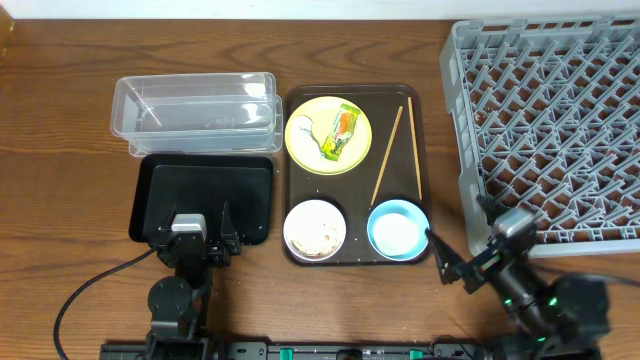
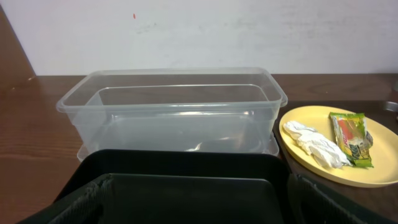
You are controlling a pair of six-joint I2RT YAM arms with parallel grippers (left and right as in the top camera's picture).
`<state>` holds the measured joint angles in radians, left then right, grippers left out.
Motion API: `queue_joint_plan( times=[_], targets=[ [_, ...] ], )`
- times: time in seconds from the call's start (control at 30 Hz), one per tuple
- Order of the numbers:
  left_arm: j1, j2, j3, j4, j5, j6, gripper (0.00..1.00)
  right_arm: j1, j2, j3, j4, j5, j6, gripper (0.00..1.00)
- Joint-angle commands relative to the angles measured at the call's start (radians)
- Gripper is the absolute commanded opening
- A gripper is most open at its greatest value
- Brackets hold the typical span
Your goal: Sort waste into correct bins and load items into the dishwasher rack
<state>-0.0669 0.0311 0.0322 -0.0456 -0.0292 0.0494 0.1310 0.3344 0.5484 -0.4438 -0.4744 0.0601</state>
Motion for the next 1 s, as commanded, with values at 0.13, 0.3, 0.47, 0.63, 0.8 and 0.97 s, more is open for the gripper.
queue_joint_plan(
  times=[0.13,0.3,0.47,0.63,0.8,0.97],
  targets=[
    [0.006,0.000,-0.028,-0.024,-0.005,-0.005,0.90,-0.006,0.449,0.484,-0.303,-0.086,-0.002,0.99],
    [0.006,0.000,-0.028,-0.024,-0.005,-0.005,0.90,-0.005,0.626,0.581,-0.419,-0.189,0.096,0.99],
    [0.006,0.000,-0.028,-0.024,-0.005,-0.005,0.90,0.028,0.776,0.580,-0.518,0.066,0.256,0.74],
    [0.006,0.000,-0.028,-0.024,-0.005,-0.005,0.90,0.173,0.903,0.567,-0.546,0.182,0.273,0.59],
    [0.006,0.000,-0.028,-0.024,-0.005,-0.005,0.90,0.321,0.996,0.565,-0.618,0.465,0.437,0.58],
    [0.006,0.000,-0.028,-0.024,-0.005,-0.005,0.90,0.355,1.078,0.554,-0.633,0.522,0.500,0.49]
  ],
)
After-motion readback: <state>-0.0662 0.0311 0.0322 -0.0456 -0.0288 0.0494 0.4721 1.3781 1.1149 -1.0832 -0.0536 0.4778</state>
